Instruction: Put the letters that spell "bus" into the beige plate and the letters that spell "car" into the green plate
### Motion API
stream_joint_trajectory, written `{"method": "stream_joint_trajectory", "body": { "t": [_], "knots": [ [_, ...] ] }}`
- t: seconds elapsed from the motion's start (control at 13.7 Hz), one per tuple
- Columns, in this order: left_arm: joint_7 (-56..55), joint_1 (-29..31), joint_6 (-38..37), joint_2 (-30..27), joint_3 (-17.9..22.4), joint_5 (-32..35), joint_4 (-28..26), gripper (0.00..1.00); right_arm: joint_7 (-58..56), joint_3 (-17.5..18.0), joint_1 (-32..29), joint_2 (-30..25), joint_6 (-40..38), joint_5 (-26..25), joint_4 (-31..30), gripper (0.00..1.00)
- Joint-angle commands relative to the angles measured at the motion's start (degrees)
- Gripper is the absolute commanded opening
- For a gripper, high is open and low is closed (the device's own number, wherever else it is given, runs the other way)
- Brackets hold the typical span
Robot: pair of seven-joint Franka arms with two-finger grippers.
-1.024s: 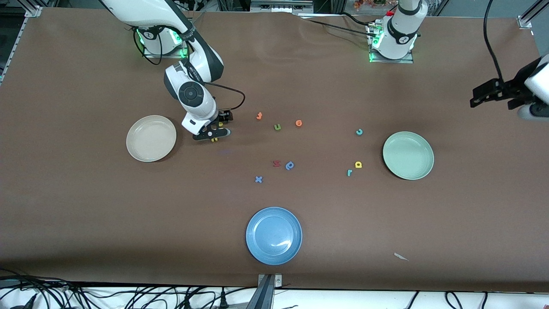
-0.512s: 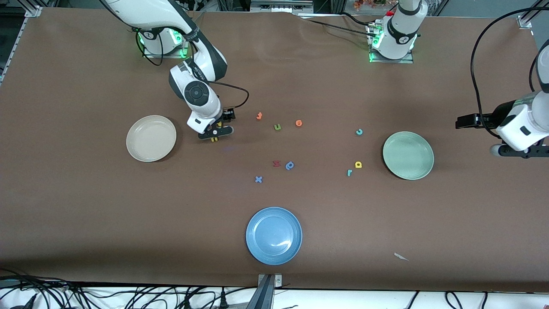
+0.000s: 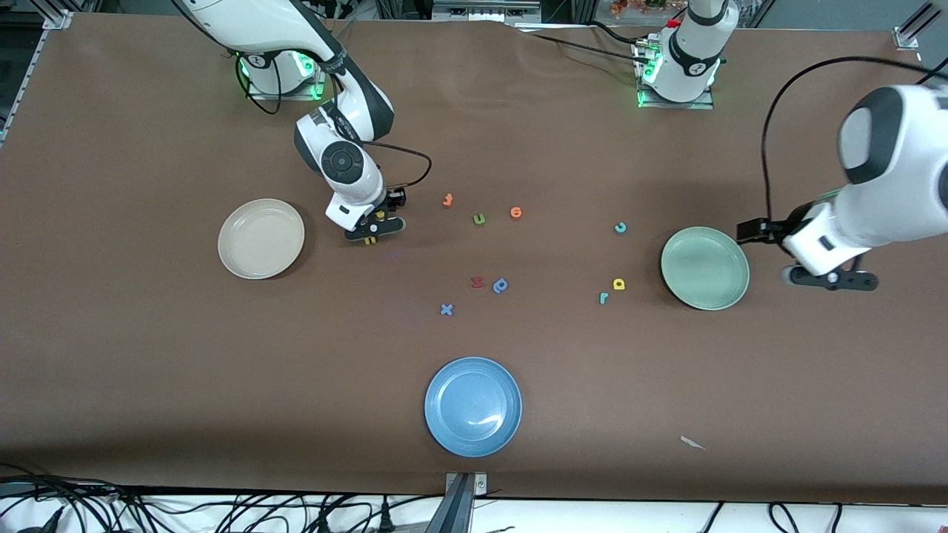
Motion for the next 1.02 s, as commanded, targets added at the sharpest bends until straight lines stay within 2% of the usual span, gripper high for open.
{"method": "stream_joint_trajectory", "body": {
  "t": [0.0, 0.15, 0.22, 0.44, 0.73, 0.95],
  "knots": [
    [-0.30, -2.09, 6.99, -0.03, 0.39, -3.77, -4.88, 1.00, -0.28, 0.25, 0.09, -0.09, 1.19, -1.28, -0.83, 0.44],
    [-0.30, -3.40, 9.63, 2.78, 0.39, -5.36, -4.98, 1.00, -0.28, 0.25, 0.09, -0.09, 1.19, -1.37, -0.83, 0.32],
    [-0.30, -4.28, 11.21, 4.10, 0.39, -5.36, -4.98, 1.00, -0.28, 0.25, 0.09, -0.09, 1.19, -1.28, -0.83, 0.30],
    [-0.39, -6.30, 18.58, 6.92, 0.39, -5.45, -7.86, 1.00, -0.10, 0.16, 0.09, -0.26, 1.02, -1.55, -0.74, 0.07],
    [-4.77, -9.55, 27.47, 8.86, -0.05, -6.68, -13.40, 1.00, 1.47, -0.28, 0.00, -2.62, -0.73, -1.46, -0.13, 0.04],
    [-7.69, -10.79, 31.61, 9.21, -1.89, -6.68, -17.62, 1.00, 2.80, -3.43, 0.00, -7.72, -11.07, -1.37, 3.37, 0.04]
  ]
}}
